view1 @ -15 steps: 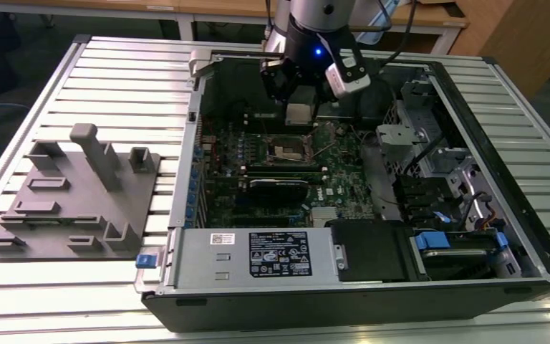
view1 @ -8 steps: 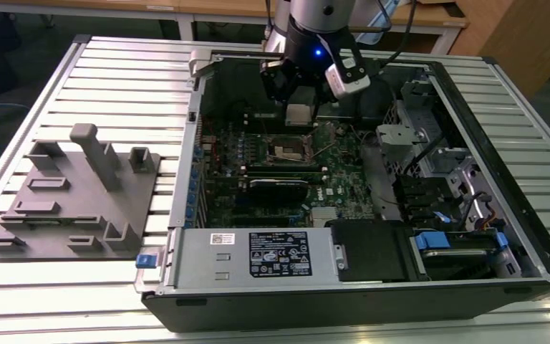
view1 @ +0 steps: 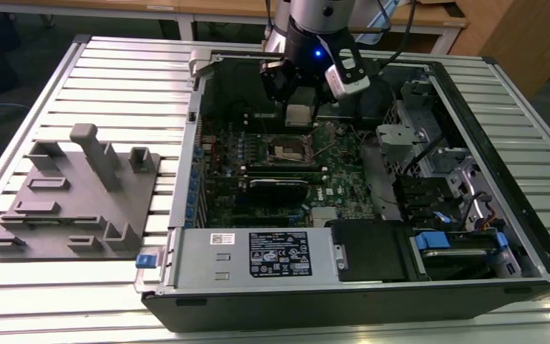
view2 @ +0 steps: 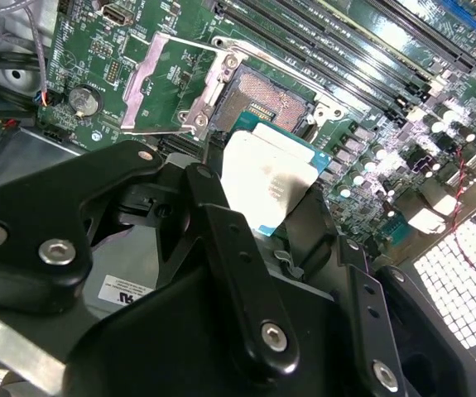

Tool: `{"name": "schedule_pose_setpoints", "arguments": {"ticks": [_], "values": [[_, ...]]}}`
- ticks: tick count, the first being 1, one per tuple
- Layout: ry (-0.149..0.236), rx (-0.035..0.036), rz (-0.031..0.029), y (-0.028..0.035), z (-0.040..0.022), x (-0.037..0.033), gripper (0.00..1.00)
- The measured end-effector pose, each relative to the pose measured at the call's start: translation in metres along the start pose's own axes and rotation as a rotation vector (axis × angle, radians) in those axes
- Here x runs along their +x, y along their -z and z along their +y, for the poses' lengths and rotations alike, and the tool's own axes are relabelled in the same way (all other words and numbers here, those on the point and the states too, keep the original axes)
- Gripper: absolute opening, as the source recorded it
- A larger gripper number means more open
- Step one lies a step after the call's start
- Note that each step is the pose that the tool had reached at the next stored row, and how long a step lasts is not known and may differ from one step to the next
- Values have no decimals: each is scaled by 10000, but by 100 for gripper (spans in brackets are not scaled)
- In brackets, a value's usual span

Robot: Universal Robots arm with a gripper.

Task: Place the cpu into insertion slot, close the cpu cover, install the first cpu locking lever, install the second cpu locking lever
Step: 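Place the cpu into insertion slot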

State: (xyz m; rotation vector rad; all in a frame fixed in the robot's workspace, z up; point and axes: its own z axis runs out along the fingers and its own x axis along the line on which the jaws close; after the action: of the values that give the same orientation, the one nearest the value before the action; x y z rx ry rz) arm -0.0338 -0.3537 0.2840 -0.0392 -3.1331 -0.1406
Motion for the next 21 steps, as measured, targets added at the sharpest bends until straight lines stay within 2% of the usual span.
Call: {"name": "schedule_pose_setpoints", "arguments": {"ticks": [21], "values": [[0,0,0,-45,-4,0,54]]}}
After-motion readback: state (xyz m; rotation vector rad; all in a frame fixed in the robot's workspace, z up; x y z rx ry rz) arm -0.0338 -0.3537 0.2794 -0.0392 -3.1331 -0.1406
